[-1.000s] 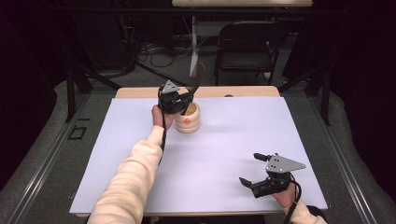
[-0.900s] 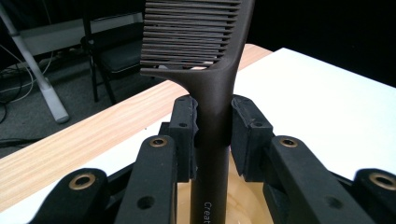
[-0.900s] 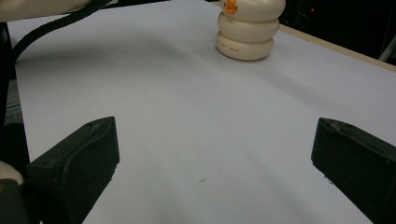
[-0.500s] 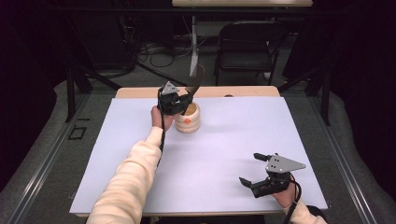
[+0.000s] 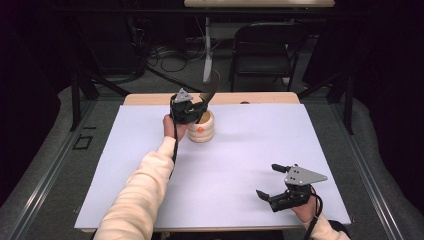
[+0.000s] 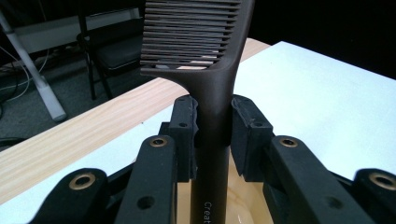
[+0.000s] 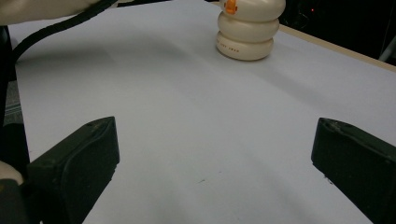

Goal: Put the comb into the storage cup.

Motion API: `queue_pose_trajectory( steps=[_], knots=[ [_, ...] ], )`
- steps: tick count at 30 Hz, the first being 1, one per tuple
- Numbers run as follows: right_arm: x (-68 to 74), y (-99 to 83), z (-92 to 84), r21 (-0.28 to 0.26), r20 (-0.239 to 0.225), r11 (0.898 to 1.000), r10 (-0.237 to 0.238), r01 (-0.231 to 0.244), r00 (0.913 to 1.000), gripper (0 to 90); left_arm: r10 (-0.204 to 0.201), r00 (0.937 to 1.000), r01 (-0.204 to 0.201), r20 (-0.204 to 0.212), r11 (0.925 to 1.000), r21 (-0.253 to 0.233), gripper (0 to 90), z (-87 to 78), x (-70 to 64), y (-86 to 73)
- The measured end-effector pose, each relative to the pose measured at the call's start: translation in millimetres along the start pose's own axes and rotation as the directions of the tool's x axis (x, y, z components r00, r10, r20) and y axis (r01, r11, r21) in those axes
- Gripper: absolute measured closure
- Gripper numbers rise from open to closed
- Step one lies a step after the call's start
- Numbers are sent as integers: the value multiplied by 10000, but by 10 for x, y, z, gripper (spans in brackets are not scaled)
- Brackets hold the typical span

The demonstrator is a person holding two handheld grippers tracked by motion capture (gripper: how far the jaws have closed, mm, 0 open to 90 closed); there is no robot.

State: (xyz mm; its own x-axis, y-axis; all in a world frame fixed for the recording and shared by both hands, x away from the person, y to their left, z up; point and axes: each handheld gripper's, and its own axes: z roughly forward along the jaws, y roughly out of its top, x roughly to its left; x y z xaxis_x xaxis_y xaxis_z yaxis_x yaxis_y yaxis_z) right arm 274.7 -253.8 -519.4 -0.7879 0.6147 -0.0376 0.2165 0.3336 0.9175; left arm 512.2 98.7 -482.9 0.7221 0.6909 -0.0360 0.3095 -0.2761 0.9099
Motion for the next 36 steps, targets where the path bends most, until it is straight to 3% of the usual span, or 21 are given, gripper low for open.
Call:
queue_pose_trajectory(
  steps=[36],
  knots=[
    [-2,-1,-1,3,-21,10000,0,0,10000,4,325,9994,-323,-70,9992,248,721,113,-7,-83]
  ],
)
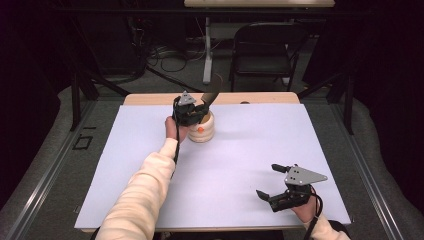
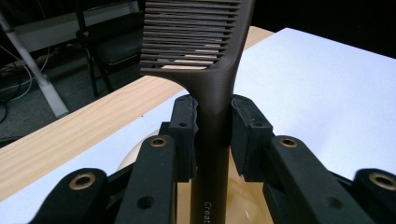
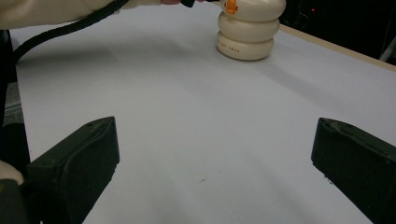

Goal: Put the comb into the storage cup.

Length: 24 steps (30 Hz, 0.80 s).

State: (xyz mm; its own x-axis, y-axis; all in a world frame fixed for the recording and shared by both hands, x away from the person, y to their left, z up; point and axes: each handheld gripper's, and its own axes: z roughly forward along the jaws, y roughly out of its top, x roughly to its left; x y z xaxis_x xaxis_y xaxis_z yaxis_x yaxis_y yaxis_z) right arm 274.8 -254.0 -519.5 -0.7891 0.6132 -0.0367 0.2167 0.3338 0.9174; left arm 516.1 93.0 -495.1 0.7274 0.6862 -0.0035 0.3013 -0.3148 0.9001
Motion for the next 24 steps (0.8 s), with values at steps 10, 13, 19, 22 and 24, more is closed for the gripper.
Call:
queue_pose_trajectory(
  steps=[10,13,19,22,24],
  knots=[
    [-1,0,1,-11,-5,10000,-9,9,10000,4,16,10000,-16,9,10000,-14,721,2,28,-14],
    [-1,0,2,-7,-13,10000,-14,14,10000,4,10,10000,-10,-2,10000,-19,720,12,26,-20],
    [0,0,-1,5,-3,10000,-3,3,10000,4,-3,10000,3,-53,10000,15,718,19,20,-27],
    [1,-1,-1,0,-6,10000,14,-14,10000,4,-10,10000,11,-74,10000,38,715,14,21,-32],
    [2,0,-1,-3,-13,10000,1,-1,10000,4,-107,9999,107,-19,9999,-36,702,-2,22,-32]
  ],
)
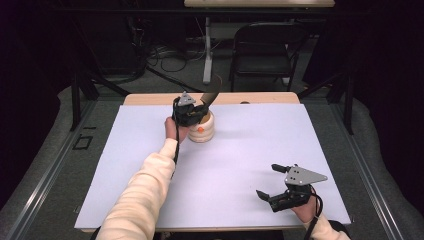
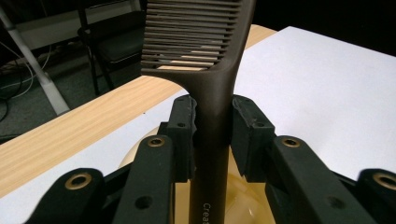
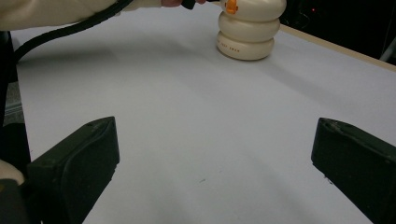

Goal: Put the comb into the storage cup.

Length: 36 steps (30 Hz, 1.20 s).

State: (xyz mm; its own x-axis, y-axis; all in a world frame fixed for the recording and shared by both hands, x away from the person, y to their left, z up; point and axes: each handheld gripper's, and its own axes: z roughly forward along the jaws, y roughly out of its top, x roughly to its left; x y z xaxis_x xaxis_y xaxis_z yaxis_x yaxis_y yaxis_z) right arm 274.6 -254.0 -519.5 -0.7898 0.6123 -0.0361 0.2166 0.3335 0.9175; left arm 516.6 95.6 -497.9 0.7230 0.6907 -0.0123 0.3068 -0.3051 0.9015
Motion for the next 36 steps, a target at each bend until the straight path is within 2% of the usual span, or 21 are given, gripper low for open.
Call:
queue_pose_trajectory(
  steps=[4,10,15,20,25,27,31,36],
  knots=[
    [-1,0,-1,7,10,10000,-9,9,10000,4,-132,9997,137,204,9996,-254,639,-38,6,10],
    [0,0,-1,9,8,10000,-4,4,10000,4,-124,9991,132,396,9998,-181,510,-95,-5,37],
    [0,0,0,16,10,10000,-5,5,10000,4,-155,9995,157,291,9998,-80,369,-163,-20,73],
    [-1,0,1,13,15,10000,-7,7,10000,4,-250,9982,247,542,9997,64,257,-250,-32,137],
    [-1,0,0,16,15,10000,-6,6,10000,4,-87,9980,67,629,9995,311,161,-354,-70,189],
    [-1,0,1,22,16,10000,-6,6,10000,4,53,9979,-80,638,9990,430,151,-398,-87,205],
    [0,-1,-2,14,29,10000,-2,2,10000,4,417,9979,-454,503,9961,752,81,-477,-143,216],
    [-1,-2,-1,20,35,10000,13,-13,10000,4,631,9972,-666,389,9931,965,20,-565,-174,202]
  ],
)
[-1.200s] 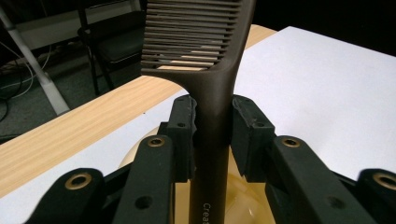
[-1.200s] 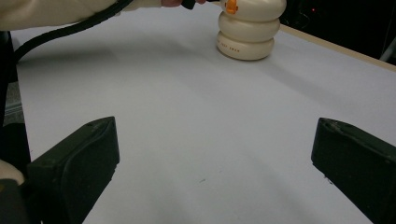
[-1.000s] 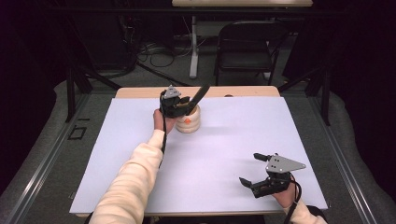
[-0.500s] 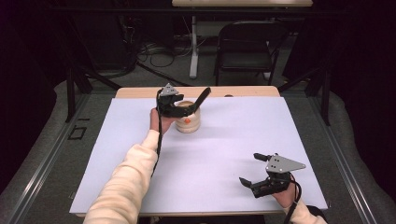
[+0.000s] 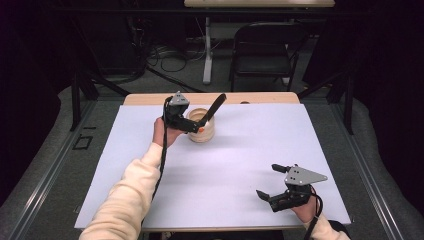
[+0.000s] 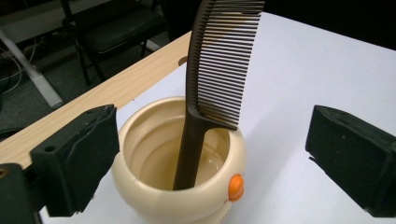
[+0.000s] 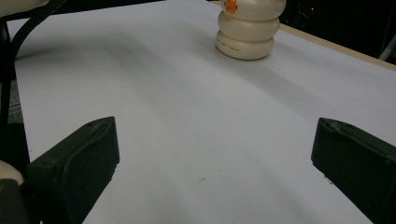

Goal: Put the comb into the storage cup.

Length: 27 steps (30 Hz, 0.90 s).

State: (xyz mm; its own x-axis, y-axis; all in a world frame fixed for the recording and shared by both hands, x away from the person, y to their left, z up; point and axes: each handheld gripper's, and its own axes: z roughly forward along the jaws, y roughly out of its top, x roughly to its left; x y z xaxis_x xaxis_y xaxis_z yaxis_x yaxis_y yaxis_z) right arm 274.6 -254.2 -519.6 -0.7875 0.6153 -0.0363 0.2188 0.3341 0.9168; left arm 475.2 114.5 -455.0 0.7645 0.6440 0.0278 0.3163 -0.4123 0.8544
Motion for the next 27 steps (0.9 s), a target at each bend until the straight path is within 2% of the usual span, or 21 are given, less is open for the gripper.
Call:
queue_pose_trajectory(
  steps=[5,14,27],
  knots=[
    [-5,-4,-2,-17,-6,10000,35,-35,10000,4,204,9998,-203,-65,9997,104,0,-75,-32,-37],
    [-8,-8,-20,-69,16,9999,113,-113,9999,4,149,9996,-148,-244,9999,66,0,-248,-85,-139],
    [-2,-2,-7,-38,-8,10000,74,-75,10000,4,-89,9990,91,-437,9999,43,0,-438,-144,-450]
  ],
)
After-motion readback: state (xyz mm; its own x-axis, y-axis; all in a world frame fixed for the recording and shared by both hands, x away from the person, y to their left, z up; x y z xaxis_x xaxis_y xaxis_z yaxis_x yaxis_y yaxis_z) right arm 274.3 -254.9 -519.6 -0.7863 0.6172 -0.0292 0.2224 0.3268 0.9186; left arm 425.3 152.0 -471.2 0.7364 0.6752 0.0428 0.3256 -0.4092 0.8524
